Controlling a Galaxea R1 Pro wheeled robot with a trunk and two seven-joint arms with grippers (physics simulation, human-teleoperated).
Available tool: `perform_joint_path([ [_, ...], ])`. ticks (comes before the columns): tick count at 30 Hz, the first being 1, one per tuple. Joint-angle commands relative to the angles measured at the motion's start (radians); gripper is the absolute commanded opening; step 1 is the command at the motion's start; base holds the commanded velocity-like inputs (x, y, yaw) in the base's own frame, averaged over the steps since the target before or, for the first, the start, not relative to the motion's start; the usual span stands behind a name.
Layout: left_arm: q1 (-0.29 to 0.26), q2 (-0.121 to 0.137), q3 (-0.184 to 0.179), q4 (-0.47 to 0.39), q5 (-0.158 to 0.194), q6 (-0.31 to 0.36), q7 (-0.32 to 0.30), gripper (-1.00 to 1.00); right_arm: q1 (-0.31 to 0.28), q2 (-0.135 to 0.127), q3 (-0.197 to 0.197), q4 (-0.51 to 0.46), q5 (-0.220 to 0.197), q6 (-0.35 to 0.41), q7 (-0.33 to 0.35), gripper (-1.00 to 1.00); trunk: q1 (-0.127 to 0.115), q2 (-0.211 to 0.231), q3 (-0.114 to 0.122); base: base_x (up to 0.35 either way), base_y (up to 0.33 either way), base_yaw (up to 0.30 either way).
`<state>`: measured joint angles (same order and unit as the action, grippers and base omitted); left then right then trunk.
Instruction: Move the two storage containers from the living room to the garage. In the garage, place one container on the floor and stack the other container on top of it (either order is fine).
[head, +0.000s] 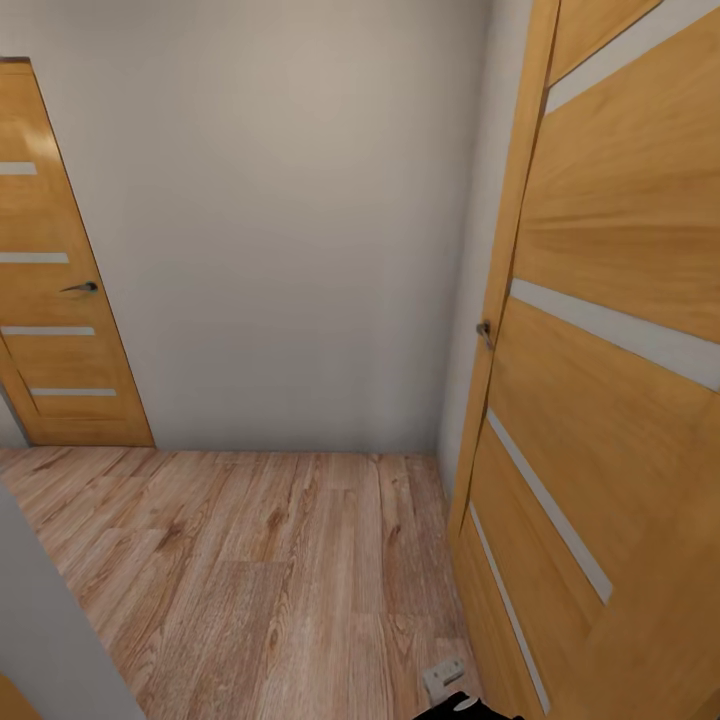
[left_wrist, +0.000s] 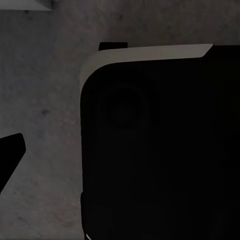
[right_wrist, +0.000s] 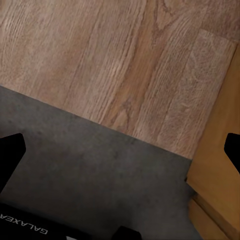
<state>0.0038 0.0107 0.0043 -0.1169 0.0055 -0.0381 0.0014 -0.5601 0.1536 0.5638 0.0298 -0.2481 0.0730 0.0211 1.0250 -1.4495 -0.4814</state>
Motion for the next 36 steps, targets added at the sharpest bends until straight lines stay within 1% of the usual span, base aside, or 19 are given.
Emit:
perform_joint_path([
  [1, 0.0, 0.0, 0.0, -0.001, 0.001, -0.002, 0.0, 1.0, -0.001, 0.0, 0.008, 0.002, -0.01, 0.001, 0.002, 1.0, 0.0, -0.001, -0.001, 0.003, 0.0, 0.0],
  [9, 0.001, 0.0, -0.001, -0.001, 0.001, -0.002, 0.0, 1.0, 0.008, -0.014, 0.008, 0.002, -0.01, -0.015, 0.003, 1.0, 0.0, -0.001, -0.001, 0.0, 0.0, 0.0],
  [11, 0.0, 0.0, -0.001, -0.001, 0.001, -0.002, 0.0, 1.0, 0.014, -0.025, 0.008, 0.002, -0.01, -0.02, 0.004, 1.0, 0.0, -0.001, -0.001, 0.0, 0.0, 0.0],
  [12, 0.0, 0.001, -0.001, -0.001, 0.001, -0.002, 0.0, 1.0, 0.017, -0.035, 0.008, 0.002, -0.01, -0.022, 0.007, 1.0, 0.0, -0.001, -0.001, 0.0, 0.0, 0.0],
  [14, 0.0, 0.001, -0.001, -0.001, 0.001, -0.002, 0.0, 1.0, 0.021, -0.053, 0.008, 0.002, -0.01, -0.025, 0.023, 1.0, 0.0, -0.001, -0.001, 0.0, 0.0, 0.0],
  [15, 0.0, 0.001, -0.001, -0.001, 0.001, -0.002, 0.0, 1.0, 0.021, -0.057, 0.008, 0.002, -0.01, -0.025, 0.028, 1.0, 0.0, -0.001, -0.001, 0.0, 0.0, 0.0],
  [17, 0.0, 0.001, -0.001, -0.001, 0.001, -0.002, 0.0, 1.0, 0.03, -0.079, 0.008, 0.002, -0.011, -0.026, 0.053, 1.0, 0.0, -0.001, -0.001, 0.0, 0.0, 0.0],
  [18, 0.0, 0.001, -0.001, -0.001, 0.001, -0.002, 0.0, 1.0, 0.034, -0.085, 0.008, 0.002, -0.011, -0.027, 0.058, 1.0, 0.0, -0.001, -0.001, 0.0, 0.0, 0.0],
  [20, 0.0, 0.001, -0.001, -0.001, 0.001, -0.002, 0.0, 1.0, 0.056, -0.108, 0.008, 0.002, -0.01, -0.034, 0.07, 1.0, 0.0, -0.001, -0.001, 0.0, 0.0, 0.0],
  [22, 0.0, 0.001, -0.001, -0.001, 0.001, -0.002, 0.0, 1.0, 0.073, -0.121, 0.008, 0.002, -0.01, -0.049, 0.074, 1.0, 0.0, -0.001, -0.001, 0.0, 0.0, 0.0],
  [25, 0.0, 0.002, -0.001, -0.001, 0.001, -0.002, 0.0, 1.0, 0.102, -0.148, 0.008, 0.002, -0.011, -0.083, 0.077, 1.0, 0.0, -0.001, -0.001, 0.0, 0.0, 0.0],
  [31, 0.0, 0.001, -0.003, -0.001, 0.001, -0.002, -0.002, 1.0, 0.121, -0.179, 0.008, 0.002, -0.011, -0.101, 0.08, 1.0, 0.0, -0.001, -0.001, 0.0, 0.0, 0.0],
  [36, 0.0, 0.002, -0.003, -0.001, 0.0, -0.002, -0.003, 1.0, 0.145, -0.195, 0.008, 0.002, -0.012, -0.111, 0.087, 1.0, 0.0, -0.001, -0.001, 0.0, 0.0, 0.0],
])
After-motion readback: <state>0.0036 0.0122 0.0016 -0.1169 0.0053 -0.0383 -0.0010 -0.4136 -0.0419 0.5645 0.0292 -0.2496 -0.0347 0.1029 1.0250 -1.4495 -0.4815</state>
